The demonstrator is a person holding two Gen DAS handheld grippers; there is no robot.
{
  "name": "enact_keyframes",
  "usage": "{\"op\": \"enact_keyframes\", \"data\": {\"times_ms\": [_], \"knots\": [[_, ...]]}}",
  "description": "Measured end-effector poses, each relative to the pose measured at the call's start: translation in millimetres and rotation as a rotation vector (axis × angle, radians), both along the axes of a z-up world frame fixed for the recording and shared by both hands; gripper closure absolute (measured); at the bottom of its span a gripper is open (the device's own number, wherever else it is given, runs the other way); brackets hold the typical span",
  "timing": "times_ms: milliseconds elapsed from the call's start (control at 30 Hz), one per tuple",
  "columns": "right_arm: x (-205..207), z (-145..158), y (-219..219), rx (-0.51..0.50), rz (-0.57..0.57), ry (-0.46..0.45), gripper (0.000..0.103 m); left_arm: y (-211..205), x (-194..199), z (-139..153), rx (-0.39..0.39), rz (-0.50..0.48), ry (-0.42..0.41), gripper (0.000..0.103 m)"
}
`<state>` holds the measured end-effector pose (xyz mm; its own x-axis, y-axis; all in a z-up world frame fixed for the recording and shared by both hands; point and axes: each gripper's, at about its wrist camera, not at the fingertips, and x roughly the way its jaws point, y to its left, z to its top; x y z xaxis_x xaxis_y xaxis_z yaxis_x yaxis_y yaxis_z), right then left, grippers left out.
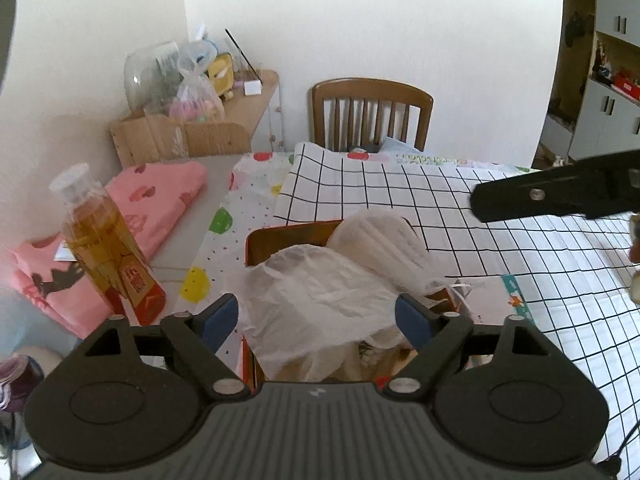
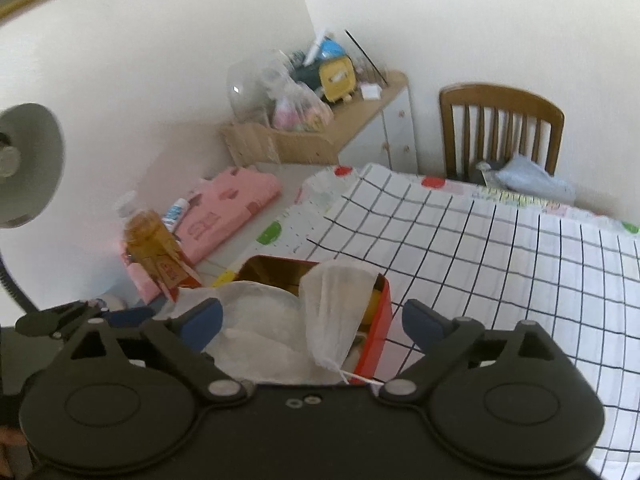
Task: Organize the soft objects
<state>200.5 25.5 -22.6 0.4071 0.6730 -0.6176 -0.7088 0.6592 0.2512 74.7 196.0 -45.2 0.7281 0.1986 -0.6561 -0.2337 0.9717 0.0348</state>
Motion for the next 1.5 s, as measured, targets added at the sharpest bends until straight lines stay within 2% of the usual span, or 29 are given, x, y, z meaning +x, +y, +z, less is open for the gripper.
{"op": "enact_keyframes", "data": {"times_ms": [67, 233, 400, 467, 533, 1000, 1267, 1500], "knots": [[-9, 6, -12, 0.020, 0.011, -0.022, 0.000, -7, -5, 6, 0.008, 0.003, -0.016, 0.015], [-28, 15, -41, 0.053, 0.022, -0.067, 0.000, -26, -19, 20, 0.004, 0.017, -0.073, 0.015], [-45, 21, -67, 0.067, 0.027, -0.094, 0.000, -42, -28, 31, -0.010, 0.022, -0.117, 0.009], [-49, 21, -76, 0.071, 0.033, -0.095, 0.000, -47, -32, 36, -0.022, 0.026, -0.141, 0.003], [-54, 22, -85, 0.076, 0.029, -0.098, 0.000, -54, -36, 40, -0.032, 0.032, -0.164, 0.003], [-78, 23, -126, 0.097, 0.031, -0.106, 0.000, -83, -50, 56, -0.041, 0.035, -0.202, 0.000], [-94, 28, -140, 0.097, 0.033, -0.163, 0.000, -90, -66, 65, -0.082, 0.041, -0.241, 0.000], [-98, 30, -148, 0.108, 0.019, -0.169, 0.000, -102, -74, 67, -0.017, 0.048, -0.241, 0.000]]}}
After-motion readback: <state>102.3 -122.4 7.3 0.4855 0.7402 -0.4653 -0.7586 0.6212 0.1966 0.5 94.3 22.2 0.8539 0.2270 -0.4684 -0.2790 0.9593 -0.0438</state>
